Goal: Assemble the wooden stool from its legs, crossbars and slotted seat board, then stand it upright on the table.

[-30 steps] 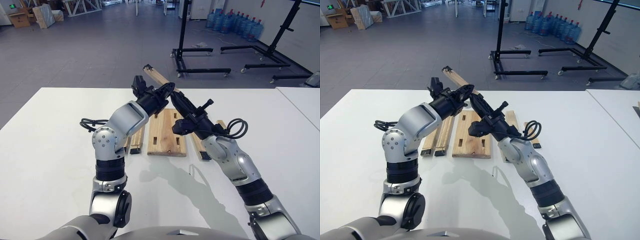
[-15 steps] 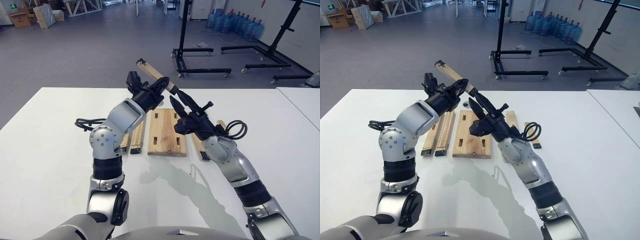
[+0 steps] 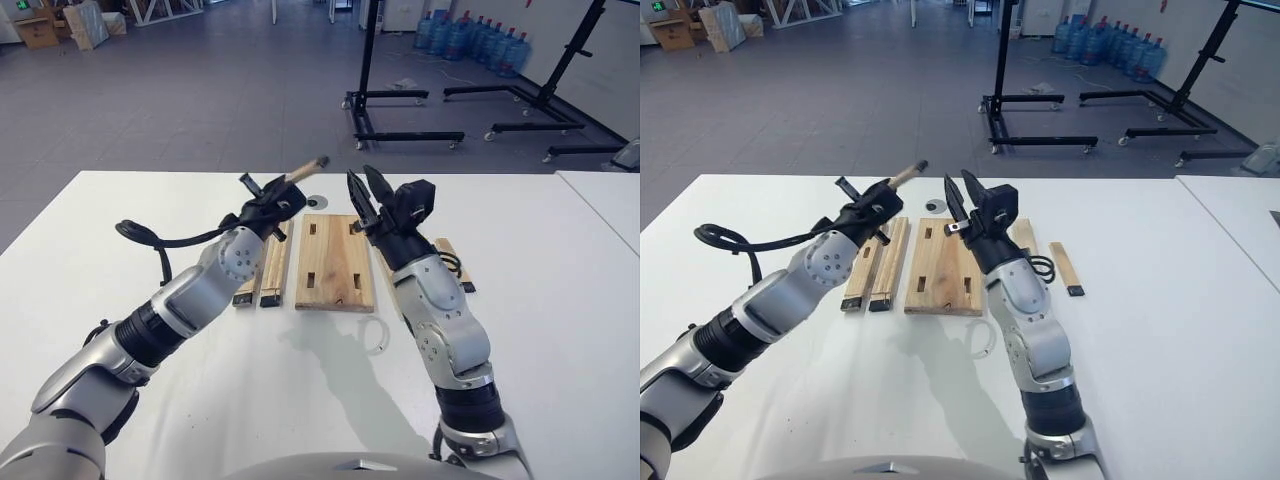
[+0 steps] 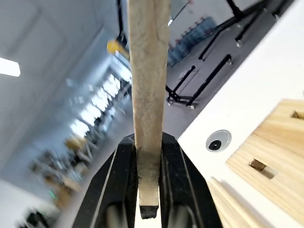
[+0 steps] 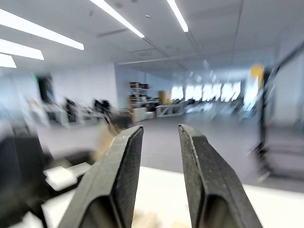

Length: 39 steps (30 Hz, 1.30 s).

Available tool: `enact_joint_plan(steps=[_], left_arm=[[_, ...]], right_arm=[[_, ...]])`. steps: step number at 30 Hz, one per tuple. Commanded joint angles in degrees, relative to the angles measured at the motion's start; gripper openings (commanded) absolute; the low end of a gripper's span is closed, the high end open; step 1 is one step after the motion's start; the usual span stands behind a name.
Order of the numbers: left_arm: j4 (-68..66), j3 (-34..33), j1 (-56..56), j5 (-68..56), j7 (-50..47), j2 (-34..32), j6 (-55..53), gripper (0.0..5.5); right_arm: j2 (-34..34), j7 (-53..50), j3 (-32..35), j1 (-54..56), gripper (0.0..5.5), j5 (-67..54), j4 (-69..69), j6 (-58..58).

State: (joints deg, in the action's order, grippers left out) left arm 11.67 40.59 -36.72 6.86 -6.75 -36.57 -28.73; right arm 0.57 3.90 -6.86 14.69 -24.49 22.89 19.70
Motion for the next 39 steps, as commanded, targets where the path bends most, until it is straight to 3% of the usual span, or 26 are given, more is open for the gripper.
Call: enact_joint_plan(steps=[1, 7, 11, 15, 20, 39], left_arm=[[0.8, -1.0, -1.7, 11.4, 3.9, -1.7, 4.4, 0.38], [1.6, -5.5, 0.2, 18.1, 6.7, 3.1, 6.1, 0.38], [0.1, -9.6, 1.9, 20.2, 8.7, 4.8, 5.4, 0.38], [-0.2, -12.7, 2.5, 21.7, 10.7, 7.4, 3.2, 0.38], [2.7, -12.9, 3.0, 23.8, 14.2, 11.1, 3.2, 0.38], [5.7, -15.0, 6.6, 29.5, 18.6, 15.2, 7.8, 0.38]], right_arm=[[6.8, -11.0, 9.6, 4.7, 1.37, -24.3, 2.6, 16.0], [10.5, -26.9, 14.3, 7.7, 1.37, -48.7, 4.6, 20.2], [7.4, -29.3, 14.5, 6.2, 1.37, -56.5, 6.7, 19.6], [4.1, -28.1, 11.7, 4.5, 1.37, -57.6, 8.1, 20.7], [5.1, -26.6, 7.9, 6.1, 1.37, -54.5, 5.4, 18.9], [6.7, -28.4, 10.0, 9.5, 1.37, -43.3, 0.4, 11.2]])
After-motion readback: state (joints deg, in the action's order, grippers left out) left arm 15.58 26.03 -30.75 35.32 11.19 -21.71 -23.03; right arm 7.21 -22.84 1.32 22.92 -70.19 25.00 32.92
